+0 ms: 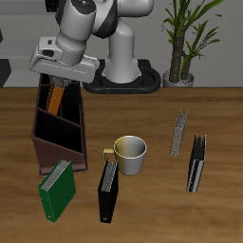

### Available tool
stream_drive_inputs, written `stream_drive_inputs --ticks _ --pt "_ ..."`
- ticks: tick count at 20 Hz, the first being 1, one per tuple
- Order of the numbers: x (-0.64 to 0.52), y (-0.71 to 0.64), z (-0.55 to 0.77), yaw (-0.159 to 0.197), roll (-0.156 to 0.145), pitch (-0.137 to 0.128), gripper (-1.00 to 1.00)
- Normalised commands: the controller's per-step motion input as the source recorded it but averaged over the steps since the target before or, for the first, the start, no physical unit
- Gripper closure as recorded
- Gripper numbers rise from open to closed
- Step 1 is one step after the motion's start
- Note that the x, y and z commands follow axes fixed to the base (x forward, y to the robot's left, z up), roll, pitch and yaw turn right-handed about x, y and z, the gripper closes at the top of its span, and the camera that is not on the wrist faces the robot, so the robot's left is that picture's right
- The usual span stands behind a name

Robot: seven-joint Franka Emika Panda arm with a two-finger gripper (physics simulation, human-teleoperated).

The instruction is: Place the orange book into the right desk caddy's back compartment

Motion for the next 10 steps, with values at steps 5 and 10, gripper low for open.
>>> stream_drive_inputs --ticks 5,10 --pt "0.05 -0.02 -0.23 0.011 -0.005 0.033 1.00" --pt "0.02 -0.03 -0.12 0.004 -0.008 0.022 1.00"
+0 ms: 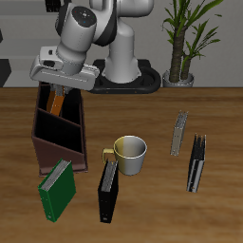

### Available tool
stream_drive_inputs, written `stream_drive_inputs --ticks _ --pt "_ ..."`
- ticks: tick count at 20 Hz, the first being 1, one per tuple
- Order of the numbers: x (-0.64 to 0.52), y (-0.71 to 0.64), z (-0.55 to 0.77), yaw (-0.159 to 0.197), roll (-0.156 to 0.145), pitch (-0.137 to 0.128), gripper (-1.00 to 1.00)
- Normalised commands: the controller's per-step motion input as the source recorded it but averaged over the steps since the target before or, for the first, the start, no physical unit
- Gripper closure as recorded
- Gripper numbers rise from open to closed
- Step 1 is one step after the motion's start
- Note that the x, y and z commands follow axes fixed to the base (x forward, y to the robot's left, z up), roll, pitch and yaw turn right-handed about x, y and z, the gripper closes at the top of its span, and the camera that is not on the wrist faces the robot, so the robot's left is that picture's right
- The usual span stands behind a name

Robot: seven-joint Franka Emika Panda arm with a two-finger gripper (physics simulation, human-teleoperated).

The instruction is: Place the orange book into the right desk caddy's back compartment

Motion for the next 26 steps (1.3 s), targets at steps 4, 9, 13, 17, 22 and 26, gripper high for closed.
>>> stream_drive_inputs --ticks 4,9,13,17,22,26 --pt "0.01 -0.13 -0.17 -0.003 -0.022 0.021 1.00" --pt "-0.01 -0.14 -0.17 -0.013 -0.040 0.034 1.00" --pt "-0.01 -0.09 0.01 -0.051 -0.040 0.024 -1.00" --pt "0.01 0.00 0.04 0.003 -0.003 -0.011 -1.00" --pt "0.03 0.00 0.04 -0.001 0.005 -0.004 -1.00" --pt "0.06 0.17 0.08 0.029 0.017 -0.016 -1.00"
